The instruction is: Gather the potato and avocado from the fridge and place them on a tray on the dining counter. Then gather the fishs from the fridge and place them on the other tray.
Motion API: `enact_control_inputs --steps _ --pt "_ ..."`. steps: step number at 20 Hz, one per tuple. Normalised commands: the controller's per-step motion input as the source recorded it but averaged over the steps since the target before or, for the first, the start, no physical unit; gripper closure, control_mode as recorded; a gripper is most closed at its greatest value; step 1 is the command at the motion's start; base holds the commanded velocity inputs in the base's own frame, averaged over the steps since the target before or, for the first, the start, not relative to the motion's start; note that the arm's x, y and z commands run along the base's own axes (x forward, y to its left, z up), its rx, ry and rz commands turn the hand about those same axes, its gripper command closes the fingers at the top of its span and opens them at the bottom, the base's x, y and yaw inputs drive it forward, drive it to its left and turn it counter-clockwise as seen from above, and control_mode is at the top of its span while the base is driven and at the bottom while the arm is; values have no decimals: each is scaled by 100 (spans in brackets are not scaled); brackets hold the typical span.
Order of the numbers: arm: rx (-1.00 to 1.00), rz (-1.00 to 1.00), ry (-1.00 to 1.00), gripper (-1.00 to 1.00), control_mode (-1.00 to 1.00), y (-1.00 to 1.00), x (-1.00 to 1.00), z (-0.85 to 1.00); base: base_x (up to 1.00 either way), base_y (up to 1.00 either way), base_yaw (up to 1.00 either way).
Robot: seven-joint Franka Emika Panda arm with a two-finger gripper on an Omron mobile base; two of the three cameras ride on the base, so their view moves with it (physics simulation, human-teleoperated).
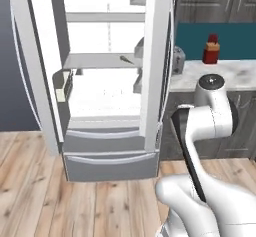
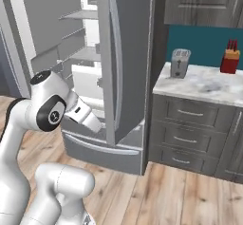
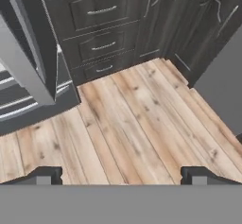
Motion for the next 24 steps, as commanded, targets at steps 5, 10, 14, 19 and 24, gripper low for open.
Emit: enact_control_inputs --steps 5,10,14,19,24 --pt "0 0 0 -100 100 0 0 0 65 52 27" --pt "0 0 0 -100 100 0 0 0 32 75 24" --pt "0 0 0 -100 100 0 0 0 37 53 4" --pt "0 0 0 -100 100 0 0 0 48 26 -2" --pt "0 0 0 -100 100 0 0 0 35 0 -14"
